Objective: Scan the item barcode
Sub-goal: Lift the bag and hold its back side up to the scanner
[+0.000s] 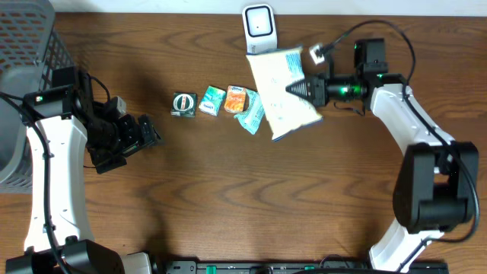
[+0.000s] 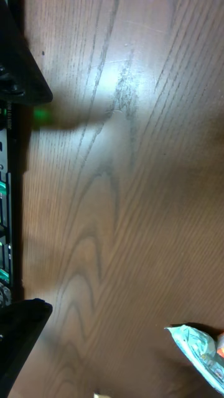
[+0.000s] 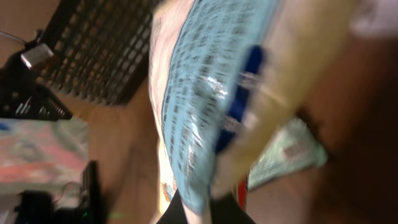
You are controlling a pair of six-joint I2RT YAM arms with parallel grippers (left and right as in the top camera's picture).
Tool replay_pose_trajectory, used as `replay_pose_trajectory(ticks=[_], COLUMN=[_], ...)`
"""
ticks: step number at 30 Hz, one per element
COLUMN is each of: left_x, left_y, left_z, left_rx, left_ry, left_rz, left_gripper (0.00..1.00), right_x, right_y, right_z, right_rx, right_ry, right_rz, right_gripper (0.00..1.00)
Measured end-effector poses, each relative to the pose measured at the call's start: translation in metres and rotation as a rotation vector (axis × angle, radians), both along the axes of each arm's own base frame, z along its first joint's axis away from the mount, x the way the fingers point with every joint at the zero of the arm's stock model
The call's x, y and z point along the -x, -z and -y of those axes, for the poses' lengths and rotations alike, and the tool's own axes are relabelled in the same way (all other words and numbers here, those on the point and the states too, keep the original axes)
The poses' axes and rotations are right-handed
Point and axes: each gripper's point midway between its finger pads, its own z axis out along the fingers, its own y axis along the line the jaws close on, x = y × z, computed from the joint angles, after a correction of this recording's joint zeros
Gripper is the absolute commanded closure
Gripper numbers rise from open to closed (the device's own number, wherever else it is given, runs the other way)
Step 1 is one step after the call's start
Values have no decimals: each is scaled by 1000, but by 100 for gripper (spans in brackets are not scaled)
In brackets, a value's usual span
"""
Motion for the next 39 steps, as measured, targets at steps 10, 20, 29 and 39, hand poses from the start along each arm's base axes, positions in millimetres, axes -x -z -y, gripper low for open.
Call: replay_pose_trajectory(ticks=[10,20,29,39], left_x=[0,0,0,0], left_y=[0,0,0,0], left_z=[0,0,0,0], left_rx=[0,0,0,0], left_ry=[0,0,0,0], left_rz=[0,1,1,0], left_gripper=[2,2,2,2], right_x=[25,33,40,79], right_y=[-100,38,109,161], right_z=[-23,24,62,35], right_rx=[14,499,771,722], right_ry=[106,313,244,-84], right_rz=[103,-262,-302,-387], right_gripper=[99,41,1,69])
